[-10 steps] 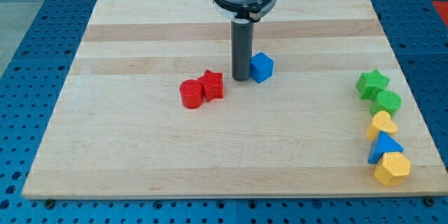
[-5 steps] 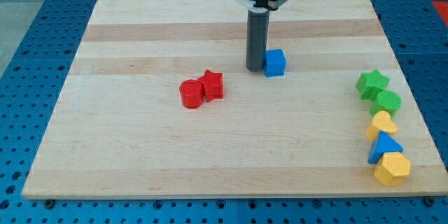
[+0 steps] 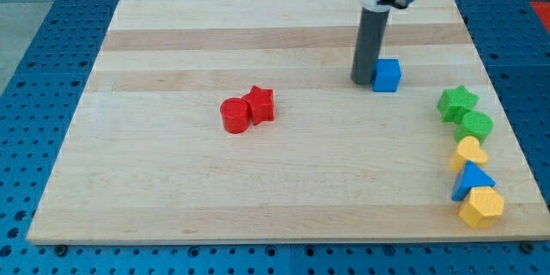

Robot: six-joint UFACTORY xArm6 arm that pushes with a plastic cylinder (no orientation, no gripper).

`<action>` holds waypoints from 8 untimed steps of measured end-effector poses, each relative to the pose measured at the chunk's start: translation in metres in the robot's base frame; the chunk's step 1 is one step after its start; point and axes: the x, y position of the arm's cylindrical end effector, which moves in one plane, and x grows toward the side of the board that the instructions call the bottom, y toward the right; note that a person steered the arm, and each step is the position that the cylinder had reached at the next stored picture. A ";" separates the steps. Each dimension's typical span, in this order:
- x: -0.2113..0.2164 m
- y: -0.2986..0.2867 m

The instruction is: Separate the cube from the red blocks

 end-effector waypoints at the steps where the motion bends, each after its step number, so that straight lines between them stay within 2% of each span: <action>1: -0.001 0.031; 2: -0.001 0.056; 4: -0.002 0.057; 8: -0.042 0.057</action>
